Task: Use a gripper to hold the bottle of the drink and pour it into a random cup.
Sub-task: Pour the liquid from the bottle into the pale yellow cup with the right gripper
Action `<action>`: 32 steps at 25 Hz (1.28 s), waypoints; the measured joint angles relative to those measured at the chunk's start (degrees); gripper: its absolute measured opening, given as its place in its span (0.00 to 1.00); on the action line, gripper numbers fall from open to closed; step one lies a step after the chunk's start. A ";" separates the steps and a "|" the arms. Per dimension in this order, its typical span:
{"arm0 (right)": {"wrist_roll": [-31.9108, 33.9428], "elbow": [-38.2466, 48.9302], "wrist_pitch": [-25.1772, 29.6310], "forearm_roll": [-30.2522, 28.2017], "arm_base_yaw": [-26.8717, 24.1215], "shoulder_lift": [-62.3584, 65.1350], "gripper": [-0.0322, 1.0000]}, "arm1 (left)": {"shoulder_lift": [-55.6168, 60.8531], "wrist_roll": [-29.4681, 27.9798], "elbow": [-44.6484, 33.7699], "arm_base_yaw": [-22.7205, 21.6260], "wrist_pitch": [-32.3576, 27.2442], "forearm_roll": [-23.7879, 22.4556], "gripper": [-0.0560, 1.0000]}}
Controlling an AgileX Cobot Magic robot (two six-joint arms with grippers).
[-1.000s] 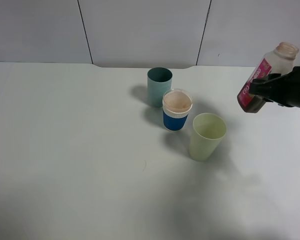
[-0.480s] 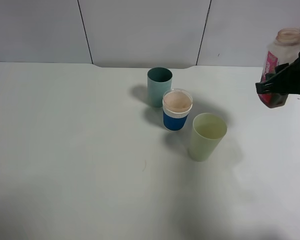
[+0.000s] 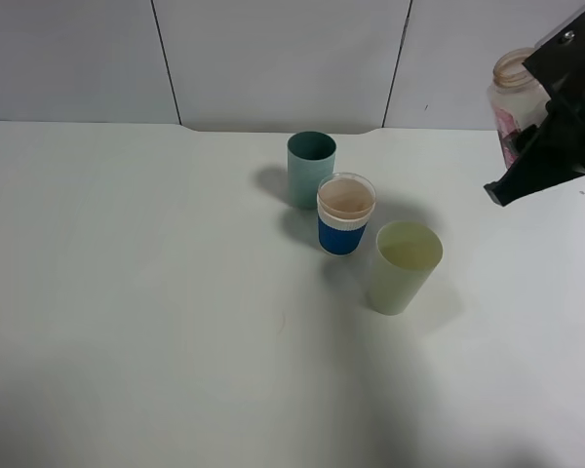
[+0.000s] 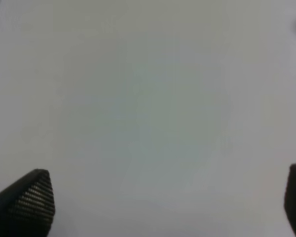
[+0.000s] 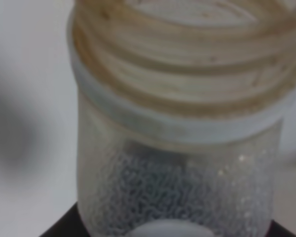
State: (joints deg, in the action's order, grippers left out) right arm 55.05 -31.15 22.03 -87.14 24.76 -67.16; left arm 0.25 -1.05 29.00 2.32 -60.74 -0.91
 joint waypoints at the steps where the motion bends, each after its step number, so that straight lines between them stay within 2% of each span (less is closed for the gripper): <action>1: -0.58 0.00 0.47 -1.18 0.69 0.00 0.37 | 0.00 0.00 0.00 0.00 0.00 0.00 0.93; 6: -7.77 0.00 1.38 -4.00 3.23 0.00 0.37 | 0.00 0.00 0.00 0.00 0.00 0.00 0.93; 13: -15.75 0.39 1.64 -4.98 4.09 0.00 0.37 | 0.00 0.00 0.00 0.00 0.00 0.00 0.93; 19: -23.19 3.15 -0.70 -5.53 4.09 0.00 0.37 | 0.00 0.00 0.00 0.00 0.00 0.00 0.93; 32: -24.46 3.15 -1.80 -11.36 4.41 0.00 0.37 | 0.00 0.00 0.00 0.00 0.00 0.00 0.93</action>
State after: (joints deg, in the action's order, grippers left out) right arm 30.58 -28.00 20.23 -98.50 29.17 -67.16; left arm 0.25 -1.05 29.00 2.32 -60.74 -0.91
